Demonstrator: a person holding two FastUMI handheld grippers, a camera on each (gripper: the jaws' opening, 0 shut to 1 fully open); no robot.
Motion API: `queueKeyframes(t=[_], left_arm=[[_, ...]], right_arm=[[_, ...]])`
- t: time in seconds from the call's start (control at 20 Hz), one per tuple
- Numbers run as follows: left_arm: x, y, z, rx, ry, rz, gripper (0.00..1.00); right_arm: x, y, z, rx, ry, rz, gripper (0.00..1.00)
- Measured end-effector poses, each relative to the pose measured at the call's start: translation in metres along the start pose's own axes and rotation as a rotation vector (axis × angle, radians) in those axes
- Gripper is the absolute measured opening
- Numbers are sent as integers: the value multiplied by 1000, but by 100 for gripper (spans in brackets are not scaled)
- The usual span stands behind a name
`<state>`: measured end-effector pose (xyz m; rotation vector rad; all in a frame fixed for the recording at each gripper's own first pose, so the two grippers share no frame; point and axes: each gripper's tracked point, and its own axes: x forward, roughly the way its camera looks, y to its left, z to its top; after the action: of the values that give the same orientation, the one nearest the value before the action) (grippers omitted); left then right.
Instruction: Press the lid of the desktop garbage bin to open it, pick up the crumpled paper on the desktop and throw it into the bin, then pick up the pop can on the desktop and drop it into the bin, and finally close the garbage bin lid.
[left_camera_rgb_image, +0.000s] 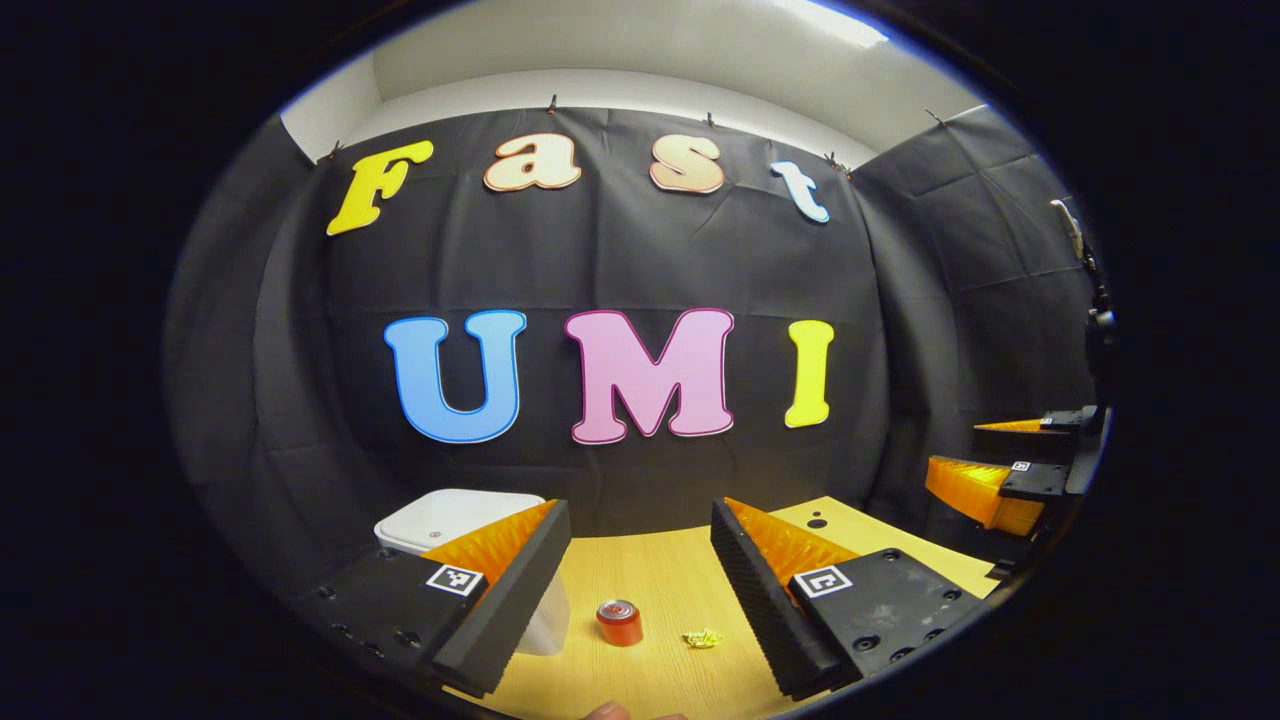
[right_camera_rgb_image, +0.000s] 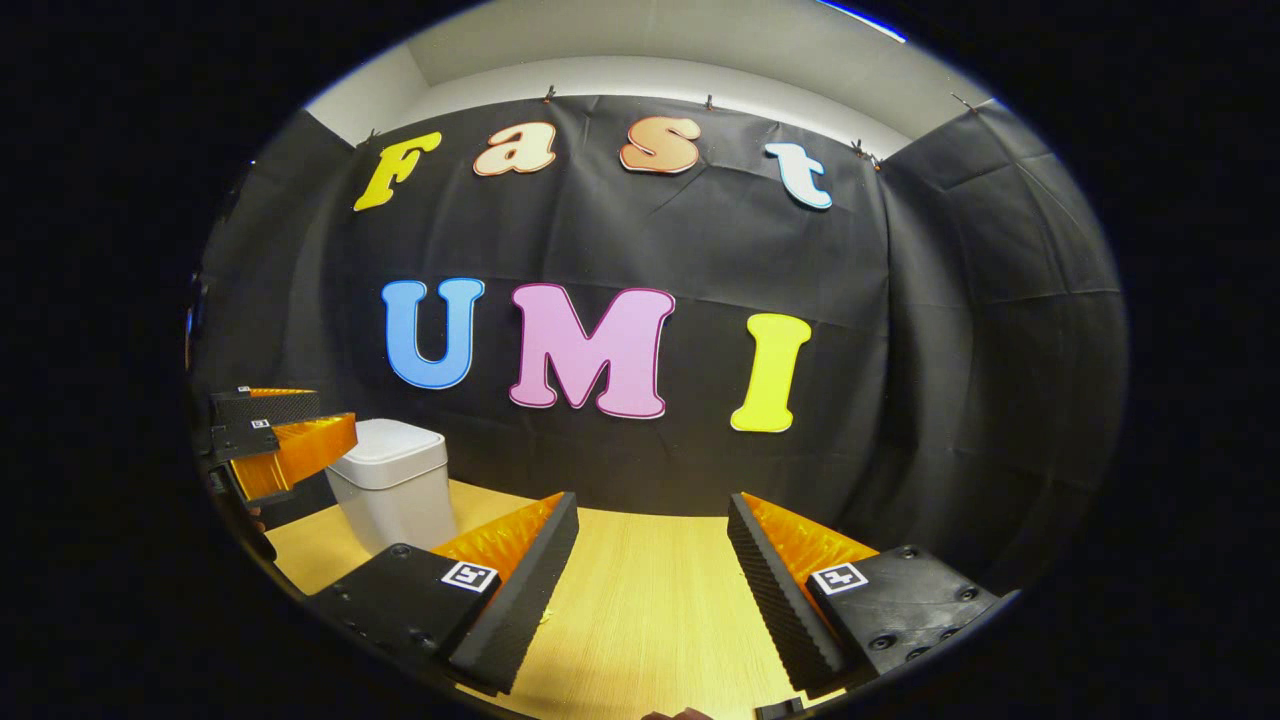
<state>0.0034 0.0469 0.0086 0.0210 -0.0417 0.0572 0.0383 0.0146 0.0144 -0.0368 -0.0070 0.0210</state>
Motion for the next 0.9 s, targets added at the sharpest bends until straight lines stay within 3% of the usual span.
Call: queueKeyframes(t=[0.05, 0.1, 0.15, 0.2, 0.3, 0.35, 0.4, 0.45, 0.55, 0.7, 0.9], left_arm=[[1, 1, -1, 2, -1, -2, 97], [2, 2, -1, 4, 3, -4, 97], [4, 4, -2, 8, 10, -5, 97], [6, 7, -5, 10, 18, -10, 97], [10, 5, -8, 13, 41, -47, 93], [12, 5, -11, 22, 62, -62, 74], [13, 13, -14, 33, 75, -58, 61], [18, 21, -13, 46, 82, -57, 33], [22, 37, -13, 44, 96, -63, 8], [35, 73, -15, -30, 148, -64, 8], [55, 133, -25, -21, 222, -21, 7]], right_arm=[[1, 1, 0, -5, 0, 3, 97], [1, 3, 1, -10, 0, 6, 87], [1, 4, 2, -14, 0, 11, 87], [1, 6, 2, -18, -1, 14, 97], [0, 5, 3, -31, -2, 12, 97], [-1, 6, 2, -35, 1, 10, 87], [-2, 5, 2, -34, 1, 7, 87], [-2, 5, 2, -32, 1, 4, 97], [-4, 5, 2, -25, 2, -7, 97], [-8, 6, -1, -20, 0, -13, 97], [-10, 14, -10, -1, 33, 36, 98]])
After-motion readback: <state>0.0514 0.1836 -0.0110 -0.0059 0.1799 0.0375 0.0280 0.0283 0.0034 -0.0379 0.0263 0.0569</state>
